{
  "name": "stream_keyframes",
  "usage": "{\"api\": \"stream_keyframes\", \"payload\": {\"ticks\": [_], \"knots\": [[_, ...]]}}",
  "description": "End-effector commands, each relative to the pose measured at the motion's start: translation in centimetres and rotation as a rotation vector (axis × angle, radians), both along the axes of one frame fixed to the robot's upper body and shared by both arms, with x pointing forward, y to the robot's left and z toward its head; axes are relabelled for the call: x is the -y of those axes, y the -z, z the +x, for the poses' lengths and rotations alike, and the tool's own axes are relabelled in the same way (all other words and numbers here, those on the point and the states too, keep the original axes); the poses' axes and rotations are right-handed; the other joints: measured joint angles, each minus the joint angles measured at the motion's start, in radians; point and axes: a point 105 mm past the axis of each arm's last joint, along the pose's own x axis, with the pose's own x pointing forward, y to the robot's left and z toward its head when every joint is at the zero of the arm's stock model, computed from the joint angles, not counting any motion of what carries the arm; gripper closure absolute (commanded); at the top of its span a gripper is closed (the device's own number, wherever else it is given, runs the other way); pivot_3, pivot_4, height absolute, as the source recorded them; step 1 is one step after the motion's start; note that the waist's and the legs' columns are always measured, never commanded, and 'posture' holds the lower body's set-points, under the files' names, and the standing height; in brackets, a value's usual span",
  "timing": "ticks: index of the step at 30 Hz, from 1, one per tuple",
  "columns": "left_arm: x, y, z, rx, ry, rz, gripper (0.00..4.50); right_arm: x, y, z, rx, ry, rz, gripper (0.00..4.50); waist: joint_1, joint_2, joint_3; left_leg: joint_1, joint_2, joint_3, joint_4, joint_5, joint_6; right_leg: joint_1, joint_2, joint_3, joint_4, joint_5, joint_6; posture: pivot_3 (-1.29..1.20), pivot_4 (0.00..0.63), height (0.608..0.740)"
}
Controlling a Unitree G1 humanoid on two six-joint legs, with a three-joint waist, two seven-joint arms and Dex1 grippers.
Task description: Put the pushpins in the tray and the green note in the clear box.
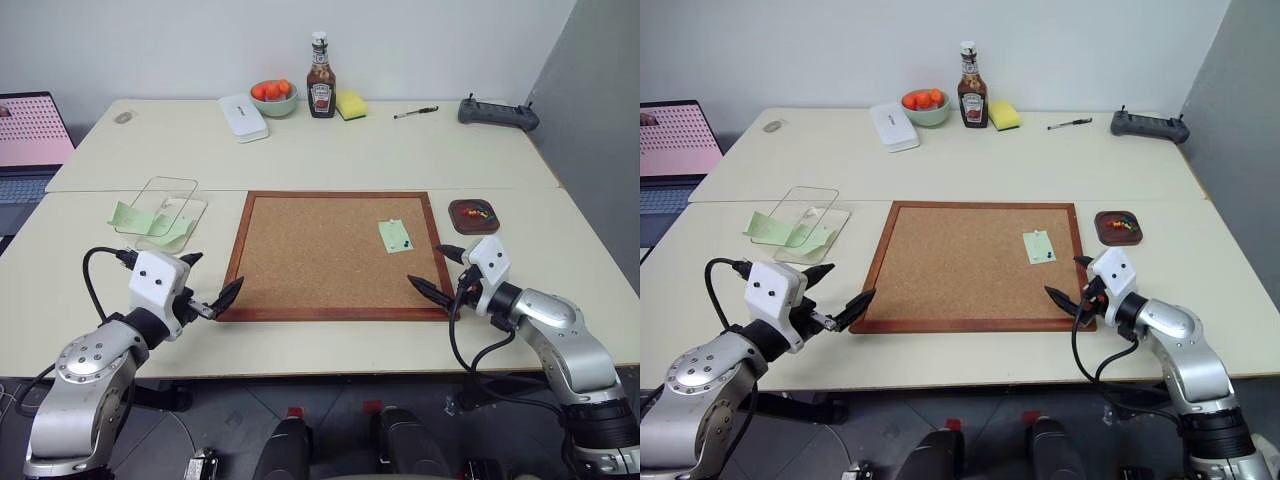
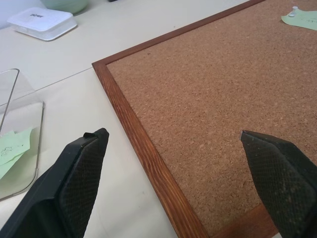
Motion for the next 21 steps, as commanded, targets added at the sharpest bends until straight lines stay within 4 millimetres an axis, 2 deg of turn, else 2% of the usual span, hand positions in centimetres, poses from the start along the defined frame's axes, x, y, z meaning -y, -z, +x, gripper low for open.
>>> {"api": "stream_keyframes", "payload": {"ticks": [1, 12, 18, 21], "knots": [[-0.1, -1.3, 0.0, 0.063, 0.007, -0.003, 0.00, 0.1, -1.2, 0.0, 0.043, -0.005, 0.011, 0.02, 0.000, 0.000, 0.000, 0.000, 0.000, 0.000, 0.000, 0.000, 0.000, 0.000, 0.000, 0.000, 0.000, 0.000, 0.000, 0.00, 0.150, 0.740], [-0.2, -1.2, 0.2, 0.055, 0.021, 0.034, 0.00, -0.1, -1.0, -0.1, 0.040, -0.014, 0.018, 0.02, 0.000, 0.000, 0.000, 0.000, 0.000, 0.000, 0.000, 0.000, 0.000, 0.000, 0.000, 0.000, 0.000, 0.000, 0.000, 0.00, 0.150, 0.740], [0.7, -2.4, 1.0, 0.090, 0.080, 0.027, 0.00, -0.3, -1.0, -0.2, 0.039, -0.017, 0.022, 0.02, 0.000, 0.000, 0.000, 0.000, 0.000, 0.000, 0.000, 0.000, 0.000, 0.000, 0.000, 0.000, 0.000, 0.000, 0.000, 0.00, 0.150, 0.740], [1.9, -2.3, 1.5, 0.076, 0.138, 0.053, 0.41, -0.4, -1.1, -0.3, 0.042, -0.020, 0.023, 0.00, 0.001, 0.000, 0.000, 0.000, 0.000, 0.000, 0.000, 0.000, 0.000, 0.000, 0.000, 0.000, 0.000, 0.000, 0.000, 0.00, 0.150, 0.740]]}}
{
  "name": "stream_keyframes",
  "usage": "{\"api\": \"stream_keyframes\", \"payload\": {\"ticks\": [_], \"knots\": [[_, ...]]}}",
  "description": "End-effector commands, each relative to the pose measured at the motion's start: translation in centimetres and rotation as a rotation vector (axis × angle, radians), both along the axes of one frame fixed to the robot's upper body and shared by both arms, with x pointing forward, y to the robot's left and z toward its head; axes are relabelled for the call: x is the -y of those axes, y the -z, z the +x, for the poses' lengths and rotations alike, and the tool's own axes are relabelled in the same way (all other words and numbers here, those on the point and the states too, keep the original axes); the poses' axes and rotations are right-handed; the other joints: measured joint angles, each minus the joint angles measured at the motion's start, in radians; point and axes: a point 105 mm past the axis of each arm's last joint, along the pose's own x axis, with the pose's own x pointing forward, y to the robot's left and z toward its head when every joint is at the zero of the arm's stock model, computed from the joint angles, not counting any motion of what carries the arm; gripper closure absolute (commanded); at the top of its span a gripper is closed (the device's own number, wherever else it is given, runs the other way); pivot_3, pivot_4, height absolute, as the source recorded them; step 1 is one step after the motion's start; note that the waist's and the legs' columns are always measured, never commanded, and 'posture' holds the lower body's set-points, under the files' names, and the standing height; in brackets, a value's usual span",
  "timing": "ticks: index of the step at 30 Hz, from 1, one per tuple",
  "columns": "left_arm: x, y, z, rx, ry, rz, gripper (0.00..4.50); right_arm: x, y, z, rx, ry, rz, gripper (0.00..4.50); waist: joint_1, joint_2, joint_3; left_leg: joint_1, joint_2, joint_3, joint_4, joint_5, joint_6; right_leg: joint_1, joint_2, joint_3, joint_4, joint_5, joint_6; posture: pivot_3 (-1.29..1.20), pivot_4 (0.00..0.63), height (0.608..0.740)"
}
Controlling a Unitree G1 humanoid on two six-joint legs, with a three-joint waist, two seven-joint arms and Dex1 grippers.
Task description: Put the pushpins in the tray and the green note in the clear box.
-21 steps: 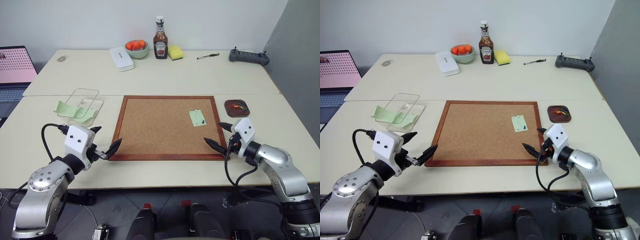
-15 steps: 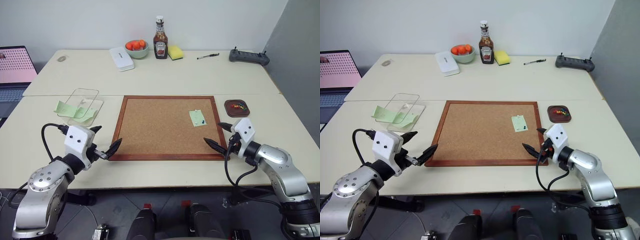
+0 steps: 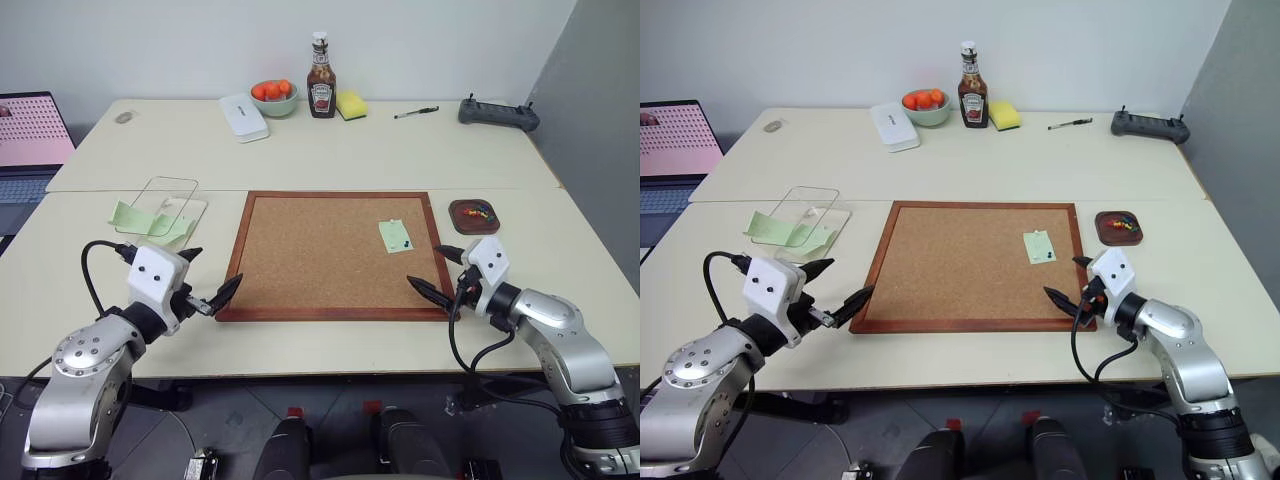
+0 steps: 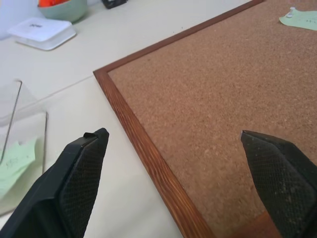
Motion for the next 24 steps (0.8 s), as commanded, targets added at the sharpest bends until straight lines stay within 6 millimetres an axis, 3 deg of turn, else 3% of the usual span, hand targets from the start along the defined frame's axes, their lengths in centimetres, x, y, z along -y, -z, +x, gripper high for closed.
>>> {"api": "stream_keyframes", "payload": {"ticks": [1, 14, 22, 24], "knots": [[2.0, -0.6, 0.5, 0.009, 0.103, 0.030, 0.62, -0.4, -1.3, -0.2, 0.048, -0.018, 0.018, 0.00, 0.000, 0.000, 0.000, 0.000, 0.000, 0.000, 0.000, 0.000, 0.000, 0.000, 0.000, 0.000, 0.000, 0.000, 0.000, 0.00, 0.150, 0.740], [8.1, -0.3, 4.4, -0.043, 0.280, -0.053, 2.83, -1.2, -1.3, -0.6, 0.059, -0.015, 0.039, 0.00, 0.000, 0.000, 0.000, 0.001, -0.001, -0.001, 0.000, 0.000, 0.000, 0.001, 0.001, 0.001, 0.001, 0.003, 0.005, 0.00, 0.150, 0.740], [11.0, 1.3, 7.4, -0.074, 0.303, -0.104, 4.38, -1.7, -1.7, -0.4, 0.075, -0.029, 0.037, 0.00, -0.002, 0.000, 0.000, 0.001, -0.001, -0.001, 0.001, 0.000, 0.000, 0.002, 0.001, 0.001, 0.001, 0.004, 0.006, 0.00, 0.150, 0.740], [11.5, 1.9, 8.0, -0.078, 0.297, -0.106, 4.49, -1.9, -1.9, -0.3, 0.078, -0.034, 0.039, 0.00, -0.002, 0.000, 0.000, 0.001, -0.001, -0.001, 0.001, 0.000, 0.000, 0.002, 0.001, 0.001, 0.001, 0.004, 0.007, 0.00, 0.150, 0.740]]}}
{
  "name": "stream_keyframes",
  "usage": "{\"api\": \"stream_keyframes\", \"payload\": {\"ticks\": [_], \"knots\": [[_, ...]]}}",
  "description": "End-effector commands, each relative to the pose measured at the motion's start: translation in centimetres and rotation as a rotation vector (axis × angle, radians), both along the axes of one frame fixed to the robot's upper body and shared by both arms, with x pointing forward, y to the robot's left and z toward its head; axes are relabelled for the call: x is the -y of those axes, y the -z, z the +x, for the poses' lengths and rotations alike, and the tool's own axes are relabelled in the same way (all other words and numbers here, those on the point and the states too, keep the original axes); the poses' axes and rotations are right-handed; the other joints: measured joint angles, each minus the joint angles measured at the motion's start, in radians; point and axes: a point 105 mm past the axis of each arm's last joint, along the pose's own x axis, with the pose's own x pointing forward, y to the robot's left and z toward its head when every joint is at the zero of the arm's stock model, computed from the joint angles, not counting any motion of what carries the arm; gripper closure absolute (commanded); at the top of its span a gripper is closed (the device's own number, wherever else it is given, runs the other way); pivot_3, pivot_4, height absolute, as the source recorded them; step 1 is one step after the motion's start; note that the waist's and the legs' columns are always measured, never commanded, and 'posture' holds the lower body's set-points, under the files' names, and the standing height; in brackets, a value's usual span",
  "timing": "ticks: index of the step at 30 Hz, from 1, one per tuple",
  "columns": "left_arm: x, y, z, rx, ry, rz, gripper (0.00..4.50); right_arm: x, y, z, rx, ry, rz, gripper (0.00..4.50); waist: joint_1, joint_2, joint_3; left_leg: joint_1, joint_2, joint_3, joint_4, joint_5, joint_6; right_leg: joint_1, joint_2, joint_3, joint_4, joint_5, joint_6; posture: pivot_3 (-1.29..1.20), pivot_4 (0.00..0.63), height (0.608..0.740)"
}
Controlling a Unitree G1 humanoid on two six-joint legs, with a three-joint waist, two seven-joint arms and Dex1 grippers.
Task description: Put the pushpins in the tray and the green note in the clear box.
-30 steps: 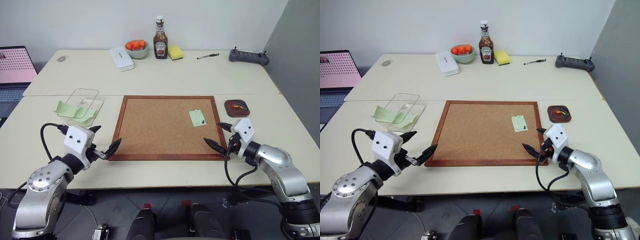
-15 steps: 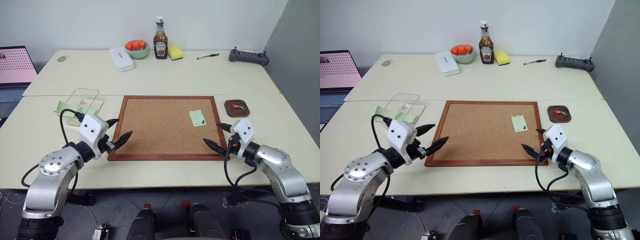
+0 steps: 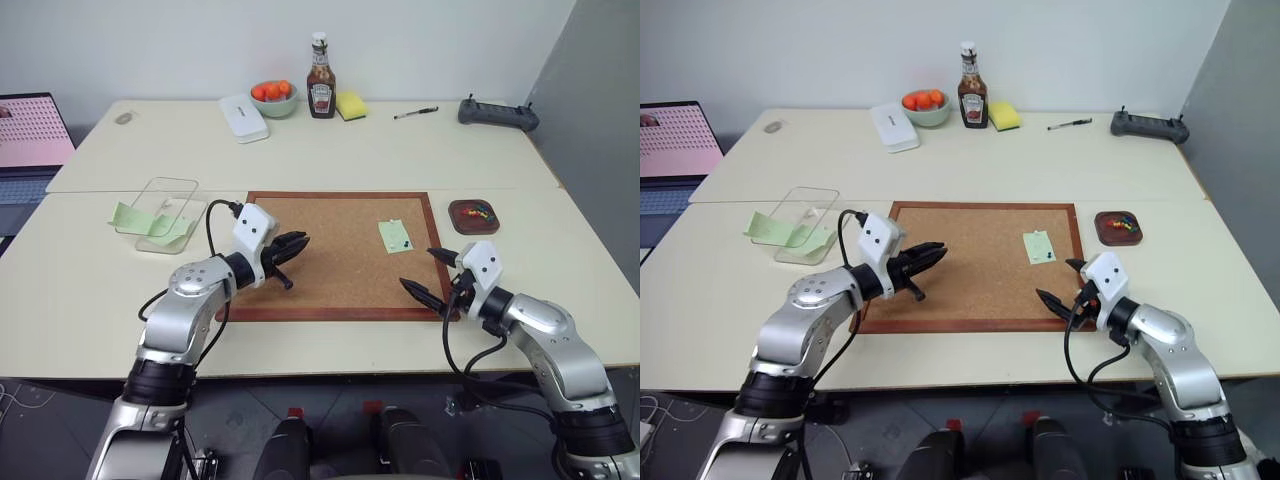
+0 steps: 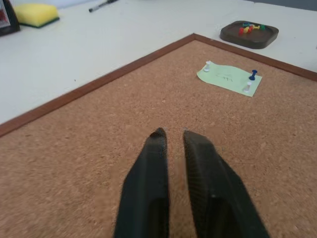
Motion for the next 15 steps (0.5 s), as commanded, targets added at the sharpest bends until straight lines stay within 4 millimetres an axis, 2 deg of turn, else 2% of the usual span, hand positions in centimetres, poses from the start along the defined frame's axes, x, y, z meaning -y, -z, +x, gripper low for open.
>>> {"api": "stream_keyframes", "payload": {"ticks": [1, 8, 11, 15], "knots": [[1.1, 0.2, 1.2, 0.039, 0.004, 0.013, 4.49, -0.7, -1.9, 0.3, 0.068, -0.022, 0.007, 0.00, 0.000, 0.000, 0.000, 0.000, 0.000, 0.000, 0.000, 0.000, 0.000, 0.000, 0.000, 0.000, 0.000, 0.000, 0.000, 0.00, 0.150, 0.740], [1.4, 3.8, 1.8, -0.049, 0.021, 0.046, 4.49, -1.3, -2.8, 2.6, 0.034, -0.014, 0.020, 0.00, -0.003, 0.000, 0.000, 0.001, 0.000, 0.000, 0.000, 0.000, 0.000, 0.000, 0.000, 0.000, 0.000, 0.000, 0.000, 0.00, 0.150, 0.740], [1.3, 5.2, 1.3, -0.074, 0.056, 0.085, 4.49, -1.7, -2.9, 4.5, 0.013, 0.003, -0.012, 0.00, -0.002, 0.000, 0.000, 0.002, 0.000, 0.000, 0.000, 0.000, 0.000, 0.001, 0.000, 0.000, 0.000, 0.000, 0.000, 0.00, 0.150, 0.740], [1.3, 5.6, 1.2, -0.082, 0.061, 0.087, 4.49, -2.3, -2.7, 7.5, 0.012, 0.038, -0.092, 0.00, -0.002, 0.001, 0.000, 0.002, -0.001, 0.000, 0.000, 0.000, 0.000, 0.002, 0.000, 0.000, 0.001, 0.000, 0.000, 0.00, 0.150, 0.740]]}}
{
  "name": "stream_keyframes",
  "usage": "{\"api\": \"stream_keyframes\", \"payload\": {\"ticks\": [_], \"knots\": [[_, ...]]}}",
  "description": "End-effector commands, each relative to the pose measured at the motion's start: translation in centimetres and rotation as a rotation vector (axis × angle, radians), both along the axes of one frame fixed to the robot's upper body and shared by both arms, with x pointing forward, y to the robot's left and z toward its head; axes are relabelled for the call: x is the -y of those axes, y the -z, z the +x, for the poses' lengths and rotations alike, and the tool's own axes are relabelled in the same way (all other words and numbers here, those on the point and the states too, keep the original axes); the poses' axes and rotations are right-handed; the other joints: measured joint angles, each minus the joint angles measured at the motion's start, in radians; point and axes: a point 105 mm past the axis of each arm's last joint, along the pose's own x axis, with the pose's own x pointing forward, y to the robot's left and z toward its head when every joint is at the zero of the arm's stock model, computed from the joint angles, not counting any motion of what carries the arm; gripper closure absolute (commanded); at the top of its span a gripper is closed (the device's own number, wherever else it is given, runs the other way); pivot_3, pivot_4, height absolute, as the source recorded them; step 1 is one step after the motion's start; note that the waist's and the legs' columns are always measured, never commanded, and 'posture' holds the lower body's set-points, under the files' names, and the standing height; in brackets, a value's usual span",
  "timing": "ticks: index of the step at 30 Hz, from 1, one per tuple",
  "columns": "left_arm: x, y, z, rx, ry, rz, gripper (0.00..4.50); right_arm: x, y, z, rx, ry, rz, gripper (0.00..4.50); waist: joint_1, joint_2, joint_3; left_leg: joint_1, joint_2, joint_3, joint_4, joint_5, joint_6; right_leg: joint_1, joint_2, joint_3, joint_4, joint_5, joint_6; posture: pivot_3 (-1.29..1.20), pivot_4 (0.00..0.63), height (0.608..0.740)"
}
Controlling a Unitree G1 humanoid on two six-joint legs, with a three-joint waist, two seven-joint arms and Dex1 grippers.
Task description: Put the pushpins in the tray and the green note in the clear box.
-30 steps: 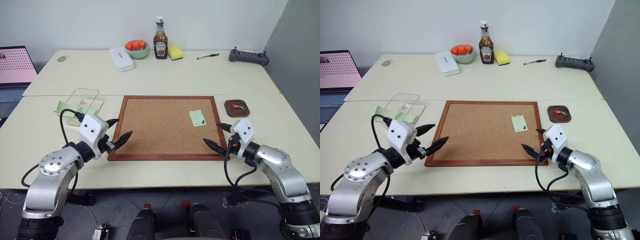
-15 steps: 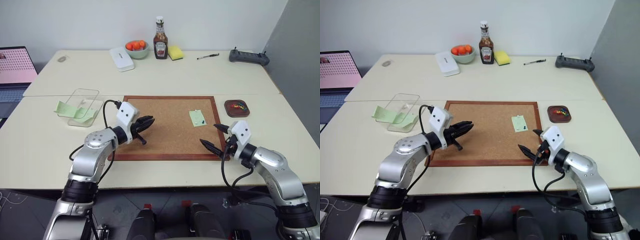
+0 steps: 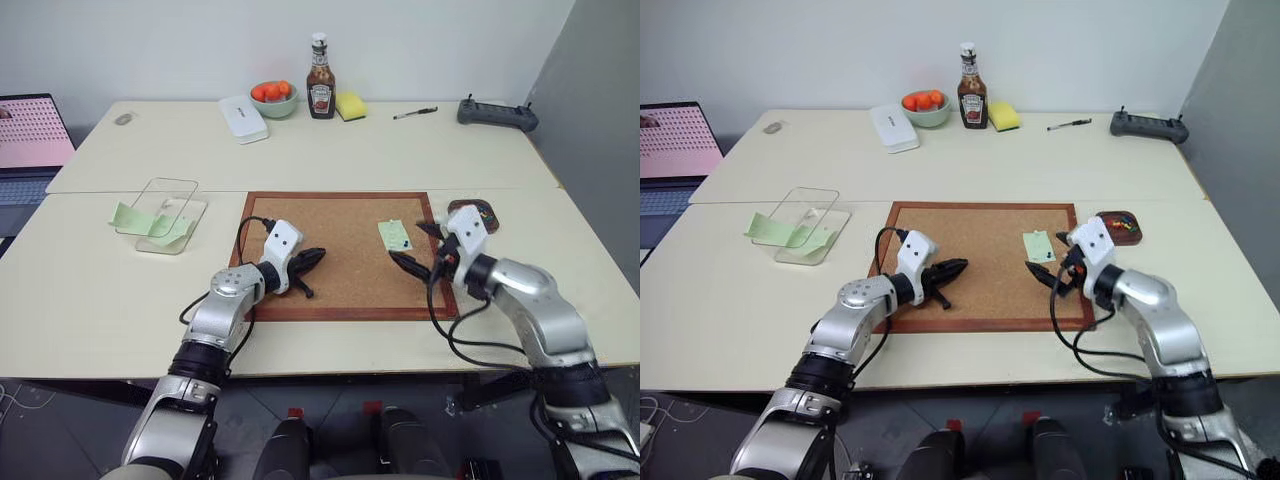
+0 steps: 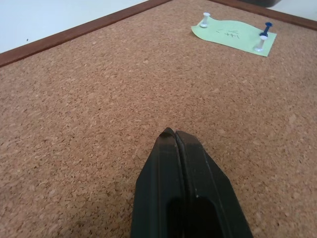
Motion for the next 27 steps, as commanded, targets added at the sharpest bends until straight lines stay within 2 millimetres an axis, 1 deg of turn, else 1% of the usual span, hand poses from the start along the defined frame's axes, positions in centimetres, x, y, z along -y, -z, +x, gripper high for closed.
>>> {"api": "stream_keyframes", "payload": {"ticks": [1, 6, 9, 11, 12, 13, 18, 23, 24, 26, 27], "knots": [[0.0, 1.4, -0.5, -0.043, 0.015, 0.025, 4.49, -0.6, -0.2, 2.5, 0.014, 0.028, -0.064, 0.00, 0.001, 0.000, 0.000, 0.000, 0.000, 0.000, 0.000, 0.000, 0.000, 0.000, 0.000, 0.000, 0.000, 0.000, 0.000, 0.00, 0.150, 0.740], [0.3, 1.4, -0.7, -0.043, 0.022, 0.012, 4.49, -1.0, -0.3, 5.7, -0.012, 0.078, -0.057, 0.00, 0.000, 0.000, 0.000, 0.000, 0.000, -0.001, 0.000, 0.000, 0.000, 0.000, 0.000, 0.000, 0.000, 0.000, 0.000, 0.00, 0.150, 0.740], [0.5, 1.3, -0.9, -0.043, 0.026, 0.003, 4.49, -1.0, -0.1, 6.8, -0.020, 0.103, -0.063, 0.00, 0.000, 0.000, 0.000, 0.000, -0.001, 0.000, 0.000, 0.000, 0.000, 0.000, 0.000, 0.000, 0.000, 0.000, 0.000, 0.00, 0.150, 0.740], [0.5, 1.2, -1.0, -0.042, 0.028, 0.002, 4.50, -0.9, -0.1, 7.4, -0.025, 0.124, -0.055, 0.38, 0.000, 0.000, 0.000, 0.000, -0.001, 0.000, 0.000, 0.000, 0.000, 0.000, 0.000, 0.000, 0.000, 0.000, 0.000, 0.00, 0.150, 0.740], [0.5, 1.2, -1.0, -0.042, 0.028, 0.001, 4.50, -1.0, 0.0, 7.7, -0.026, 0.131, -0.055, 0.44, -0.001, 0.000, 0.000, 0.000, -0.001, -0.001, 0.000, 0.000, 0.000, 0.000, 0.000, 0.000, 0.000, 0.000, 0.000, 0.00, 0.150, 0.740], [0.6, 1.2, -1.0, -0.041, 0.028, -0.001, 4.50, -0.9, 0.1, 7.9, -0.028, 0.140, -0.059, 0.63, -0.001, 0.001, 0.000, 0.000, -0.001, 0.000, 0.000, 0.000, 0.000, 0.000, 0.000, 0.000, 0.000, 0.000, 0.000, 0.00, 0.150, 0.740], [0.6, 1.1, -1.1, -0.041, 0.026, -0.005, 4.50, -0.8, 0.8, 8.4, -0.037, 0.158, -0.076, 1.79, -0.002, 0.001, 0.000, 0.000, -0.001, 0.000, 0.000, 0.000, 0.000, 0.000, 0.000, 0.000, 0.000, 0.000, 0.000, 0.00, 0.150, 0.740], [0.6, 1.1, -1.1, -0.043, 0.025, -0.006, 4.50, -0.8, 0.8, 8.5, -0.030, 0.160, -0.078, 2.80, -0.002, 0.001, 0.000, 0.000, -0.001, 0.000, 0.000, 0.000, 0.000, 0.000, 0.000, 0.001, 0.000, 0.000, 0.000, 0.00, 0.150, 0.740], [0.6, 1.2, -1.2, -0.044, 0.025, -0.006, 4.50, -0.7, 0.8, 8.5, -0.029, 0.161, -0.078, 3.09, -0.002, 0.001, 0.000, 0.000, -0.001, 0.000, 0.000, 0.000, 0.000, 0.000, 0.000, 0.001, 0.000, 0.000, 0.000, 0.00, 0.150, 0.740], [0.6, 1.2, -1.2, -0.045, 0.027, -0.005, 4.50, -0.6, 0.7, 8.6, -0.027, 0.163, -0.078, 3.43, -0.002, 0.001, 0.000, 0.000, -0.001, 0.000, 0.000, 0.000, 0.000, 0.000, 0.000, 0.001, 0.000, 0.000, 0.000, 0.00, 0.150, 0.740], [0.6, 1.2, -1.2, -0.046, 0.027, -0.005, 4.50, -0.6, 0.7, 8.6, -0.025, 0.163, -0.078, 3.69, -0.003, 0.001, 0.000, 0.000, -0.001, 0.000, 0.000, 0.000, 0.000, 0.000, 0.000, 0.001, 0.000, 0.000, 0.000, 0.00, 0.150, 0.740]]}}
